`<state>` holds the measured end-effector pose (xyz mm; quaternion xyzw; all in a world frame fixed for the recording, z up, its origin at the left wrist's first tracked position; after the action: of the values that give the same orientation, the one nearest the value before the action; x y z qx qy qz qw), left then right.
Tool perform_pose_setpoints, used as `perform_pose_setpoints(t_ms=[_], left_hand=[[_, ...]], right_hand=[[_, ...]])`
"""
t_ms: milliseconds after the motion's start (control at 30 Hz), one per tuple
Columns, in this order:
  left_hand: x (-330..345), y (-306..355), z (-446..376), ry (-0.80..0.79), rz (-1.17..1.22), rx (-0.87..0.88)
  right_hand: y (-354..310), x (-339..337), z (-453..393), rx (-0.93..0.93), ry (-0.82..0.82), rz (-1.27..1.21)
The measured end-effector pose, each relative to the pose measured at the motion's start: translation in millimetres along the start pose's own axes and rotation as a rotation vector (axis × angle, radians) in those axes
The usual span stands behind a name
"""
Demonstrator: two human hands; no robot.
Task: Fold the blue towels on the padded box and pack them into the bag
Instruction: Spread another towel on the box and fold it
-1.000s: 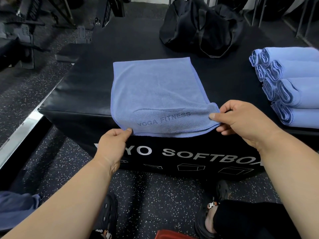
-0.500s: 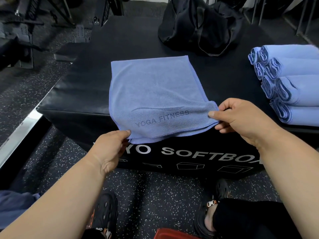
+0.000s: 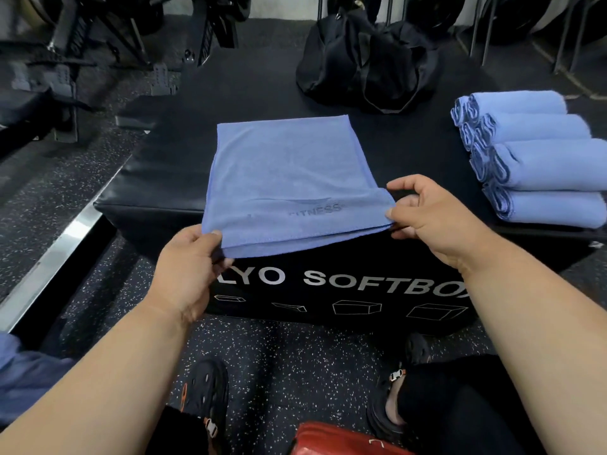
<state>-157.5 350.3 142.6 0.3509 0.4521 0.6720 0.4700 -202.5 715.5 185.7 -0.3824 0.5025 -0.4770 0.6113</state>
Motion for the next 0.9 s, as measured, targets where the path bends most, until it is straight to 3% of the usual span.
perform_pose_setpoints(t_ms=[200,300,567,900], left_hand=[[-14.3,33.3,34.5,0.214,0.008,0.156],[-17.9,54.5,64.0,0.246,-0.020,0.249],[2.5,78.6,142.4,0.053,-0.158,0.381],[27.8,87.3,232.4,-0.176,-0.083,0.313]], right_hand=[[-27.6,12.8,38.6,-0.161,-0.024,-0.061],[-39.3,18.0,61.2,-0.192,-0.020,-0.107],[-75.0,63.1,132.9,-0.212,-0.089,-0.188],[-101.7,112.0,216.7,-0.119,-0.198,-0.488]])
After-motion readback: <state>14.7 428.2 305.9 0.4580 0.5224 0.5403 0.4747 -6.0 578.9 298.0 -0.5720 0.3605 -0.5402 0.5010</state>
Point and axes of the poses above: each hand's wrist, its own z-axis away from the middle knuckle, its own x-axis out of the palm, y = z × x, the point moved 7 cm from there along -z, towards the middle knuckle, and after that the axes turned 1 degree about -x, right-handed, at the moved point
